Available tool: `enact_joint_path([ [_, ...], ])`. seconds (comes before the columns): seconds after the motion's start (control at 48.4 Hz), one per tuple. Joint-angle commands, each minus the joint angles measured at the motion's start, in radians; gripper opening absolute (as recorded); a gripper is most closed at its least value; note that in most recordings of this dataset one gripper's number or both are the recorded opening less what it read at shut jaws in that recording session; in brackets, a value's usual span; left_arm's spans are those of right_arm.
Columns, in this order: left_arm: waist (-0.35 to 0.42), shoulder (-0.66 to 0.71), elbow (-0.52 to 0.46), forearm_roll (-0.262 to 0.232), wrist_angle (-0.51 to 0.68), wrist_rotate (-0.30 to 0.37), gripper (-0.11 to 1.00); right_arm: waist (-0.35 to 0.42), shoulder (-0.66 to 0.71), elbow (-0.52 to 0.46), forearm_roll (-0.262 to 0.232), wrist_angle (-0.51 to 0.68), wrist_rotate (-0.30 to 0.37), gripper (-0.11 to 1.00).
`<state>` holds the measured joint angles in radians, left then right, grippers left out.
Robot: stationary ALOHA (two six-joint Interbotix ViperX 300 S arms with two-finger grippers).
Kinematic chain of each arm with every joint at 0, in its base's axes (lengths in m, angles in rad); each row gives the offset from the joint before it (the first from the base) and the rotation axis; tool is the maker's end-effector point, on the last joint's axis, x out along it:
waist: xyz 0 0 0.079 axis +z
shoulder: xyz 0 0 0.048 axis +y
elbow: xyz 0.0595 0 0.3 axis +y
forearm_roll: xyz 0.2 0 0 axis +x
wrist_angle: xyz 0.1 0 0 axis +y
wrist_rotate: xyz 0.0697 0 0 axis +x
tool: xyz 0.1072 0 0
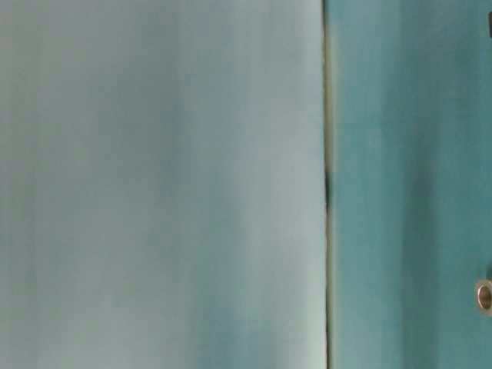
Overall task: Insert the washer onto the shaft with both hands.
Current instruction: 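Move left gripper over the silver washer and right gripper over the shaft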
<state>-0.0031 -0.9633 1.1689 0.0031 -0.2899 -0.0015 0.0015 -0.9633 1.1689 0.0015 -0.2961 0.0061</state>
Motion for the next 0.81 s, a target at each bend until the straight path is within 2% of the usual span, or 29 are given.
enact_joint_path([
  [0.0,0.011,0.083,-0.055,0.011,0.021,-0.035,0.02,-0.008,0.011,-0.009,0.005,0.0,0.006,0.0],
  [0.062,0.011,0.13,-0.086,0.009,0.041,-0.058,0.02,-0.006,0.021,-0.017,0.041,0.035,0.02,0.02],
  [0.124,0.009,0.178,-0.11,0.011,0.058,-0.081,0.02,-0.006,0.035,-0.038,0.06,0.098,0.049,-0.04],
  [0.186,0.009,0.221,-0.133,0.011,0.069,-0.095,0.02,-0.006,0.055,-0.06,0.06,0.179,0.078,-0.08],
  [0.289,0.005,0.298,-0.176,0.011,0.104,-0.098,0.02,-0.006,0.094,-0.097,0.06,0.301,0.103,-0.1],
  [0.434,-0.008,0.387,-0.252,0.011,0.239,-0.094,0.02,-0.005,0.186,-0.146,0.06,0.445,0.101,-0.1],
  [0.619,-0.018,0.522,-0.357,0.012,0.459,-0.089,0.02,0.005,0.364,-0.202,0.06,0.557,0.1,-0.1],
  [0.784,-0.018,0.621,-0.425,0.014,0.552,-0.089,0.02,0.018,0.517,-0.282,0.034,0.626,0.095,-0.1],
])
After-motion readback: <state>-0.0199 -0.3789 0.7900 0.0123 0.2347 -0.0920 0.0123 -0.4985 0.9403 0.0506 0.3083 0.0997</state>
